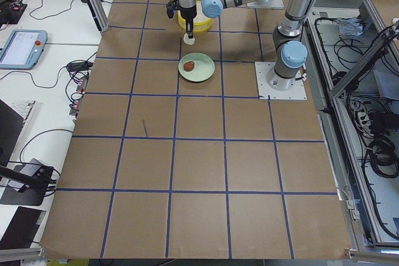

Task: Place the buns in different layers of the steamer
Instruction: 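Grasp the white bun with the left gripper and carry it over the lower tier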

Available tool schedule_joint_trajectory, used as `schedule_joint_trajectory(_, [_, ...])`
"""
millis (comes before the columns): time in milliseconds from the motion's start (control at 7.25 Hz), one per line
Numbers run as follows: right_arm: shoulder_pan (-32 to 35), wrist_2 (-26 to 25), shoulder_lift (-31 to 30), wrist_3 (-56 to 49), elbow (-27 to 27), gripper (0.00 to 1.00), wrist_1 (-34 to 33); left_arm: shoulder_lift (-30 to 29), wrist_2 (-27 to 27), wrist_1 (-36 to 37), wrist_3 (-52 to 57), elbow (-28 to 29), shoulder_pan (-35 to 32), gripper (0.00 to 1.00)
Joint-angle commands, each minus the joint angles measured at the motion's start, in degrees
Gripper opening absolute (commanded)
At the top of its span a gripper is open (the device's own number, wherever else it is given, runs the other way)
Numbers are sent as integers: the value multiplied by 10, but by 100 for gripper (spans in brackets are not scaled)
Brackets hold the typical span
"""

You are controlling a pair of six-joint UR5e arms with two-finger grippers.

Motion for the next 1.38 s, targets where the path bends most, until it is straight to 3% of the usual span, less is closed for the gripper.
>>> schedule_joint_trajectory(0, [-1, 0, 0, 1, 1, 7, 0, -42, -54, 49, -153, 28, -94, 5])
schedule_joint_trajectory(276, [-1, 0, 0, 1, 1, 7, 0, -118, -102, 201, -262, 29, -169, 5])
schedule_joint_trajectory(552, [-1, 0, 0, 1, 1, 7, 0, -149, -111, 235, -326, 30, -212, 5])
schedule_joint_trajectory(690, [-1, 0, 0, 1, 1, 7, 1, -157, -111, 234, -325, 30, -213, 48])
schedule_joint_trajectory(828, [-1, 0, 0, 1, 1, 7, 1, -161, -111, 234, -348, 30, -214, 99])
schedule_joint_trajectory(1241, [-1, 0, 0, 1, 1, 7, 3, -130, -102, 225, -334, 29, -206, 100])
